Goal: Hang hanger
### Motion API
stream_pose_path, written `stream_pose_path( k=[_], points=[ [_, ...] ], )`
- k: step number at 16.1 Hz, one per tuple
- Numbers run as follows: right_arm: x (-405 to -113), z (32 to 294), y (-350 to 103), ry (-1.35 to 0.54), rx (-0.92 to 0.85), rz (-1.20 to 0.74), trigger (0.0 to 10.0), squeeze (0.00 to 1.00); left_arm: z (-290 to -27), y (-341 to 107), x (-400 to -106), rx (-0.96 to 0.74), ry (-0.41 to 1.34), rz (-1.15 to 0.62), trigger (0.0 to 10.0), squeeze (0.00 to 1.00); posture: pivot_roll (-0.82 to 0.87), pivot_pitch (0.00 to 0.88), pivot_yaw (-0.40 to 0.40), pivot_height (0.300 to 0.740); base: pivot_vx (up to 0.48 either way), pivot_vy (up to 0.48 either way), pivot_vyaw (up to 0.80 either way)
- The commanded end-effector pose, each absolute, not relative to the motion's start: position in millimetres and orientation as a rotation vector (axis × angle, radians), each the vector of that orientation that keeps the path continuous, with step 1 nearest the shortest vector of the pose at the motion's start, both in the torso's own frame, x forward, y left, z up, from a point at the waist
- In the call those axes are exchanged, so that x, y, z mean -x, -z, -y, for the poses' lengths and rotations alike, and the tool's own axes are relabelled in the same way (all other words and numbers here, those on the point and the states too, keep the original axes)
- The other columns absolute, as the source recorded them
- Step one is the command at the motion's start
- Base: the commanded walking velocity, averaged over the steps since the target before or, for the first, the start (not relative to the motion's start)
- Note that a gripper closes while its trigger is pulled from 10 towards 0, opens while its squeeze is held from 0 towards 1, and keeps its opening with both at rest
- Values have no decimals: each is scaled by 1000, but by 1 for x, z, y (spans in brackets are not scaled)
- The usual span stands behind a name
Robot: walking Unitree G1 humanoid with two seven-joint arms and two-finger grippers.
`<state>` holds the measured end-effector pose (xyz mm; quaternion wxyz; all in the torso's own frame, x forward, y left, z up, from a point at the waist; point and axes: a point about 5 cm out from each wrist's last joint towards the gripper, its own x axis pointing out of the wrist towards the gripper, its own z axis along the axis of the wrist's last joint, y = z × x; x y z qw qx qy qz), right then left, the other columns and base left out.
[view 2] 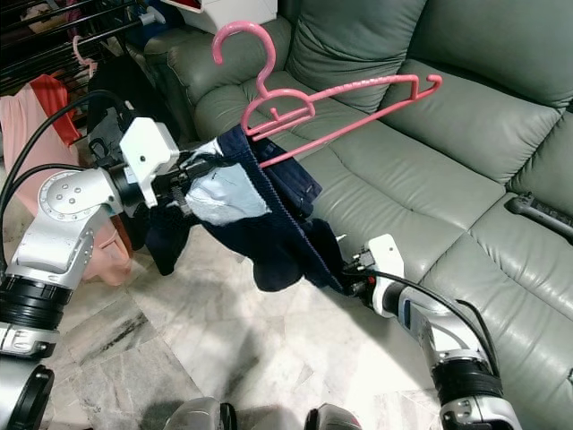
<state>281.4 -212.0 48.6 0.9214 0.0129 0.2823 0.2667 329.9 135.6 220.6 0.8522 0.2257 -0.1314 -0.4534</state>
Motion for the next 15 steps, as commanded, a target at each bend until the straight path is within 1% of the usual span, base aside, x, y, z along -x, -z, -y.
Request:
stream_pose_path(
  k=[1, 4, 5, 6, 7, 8, 9, 10, 12, 13, 14, 15],
  points=[
    [-272, 223, -37, -501, -7, -654, 0, 0, -149, -244, -333, -472, 869, 359, 0, 0, -14, 60, 41, 740, 0, 0, 0],
    [-272, 225, -37, -493, 2, -655, 0, 0, -149, -244, -333, -470, 866, 358, 0, 0, -14, 60, 41, 740, 0, 0, 0],
    [-312, 266, -82, -119, 84, -451, 0, 0, -172, -192, -323, -412, 842, 205, 0, 0, -25, 66, 35, 740, 0, 0, 0],
    [-325, 282, -104, 48, 176, -371, 0, 0, -183, -169, -315, -387, 828, 135, 0, 0, -28, 67, 36, 740, 0, 0, 0],
    [-325, 282, -104, 59, 194, -366, 0, 0, -185, -169, -315, -385, 822, 131, 0, 0, -31, 72, 37, 740, 0, 0, 0],
    [-327, 284, -107, 81, 168, -355, 0, 0, -187, -168, -316, -373, 813, 124, 0, 0, -31, 72, 36, 740, 0, 0, 0],
    [-329, 292, -113, 127, 134, -345, 0, 0, -189, -166, -316, -333, 812, 112, 0, 0, -32, 72, 35, 740, 0, 0, 0],
    [-332, 299, -119, 164, 31, -318, 0, 0, -190, -165, -315, -307, 823, 105, 0, 0, -32, 72, 32, 740, 0, 0, 0],
    [-338, 310, -130, 242, -42, -275, 0, 0, -191, -159, -305, -268, 895, 87, 0, 0, -29, 72, 28, 740, 0, 0, 0],
    [-340, 311, -131, 246, -44, -279, 0, 0, -192, -157, -303, -220, 921, 73, 0, 0, -30, 71, 26, 740, 0, 0, 0],
    [-340, 312, -131, 253, -41, -282, 235, 0, -193, -156, -301, -195, 936, 69, 0, 0, -31, 70, 25, 740, 0, 0, 0],
    [-340, 315, -130, 278, -93, -289, 7725, 0, -194, -156, -297, -106, 973, 51, 0, 0, -31, 69, 21, 740, 0, 0, 0]
  ],
)
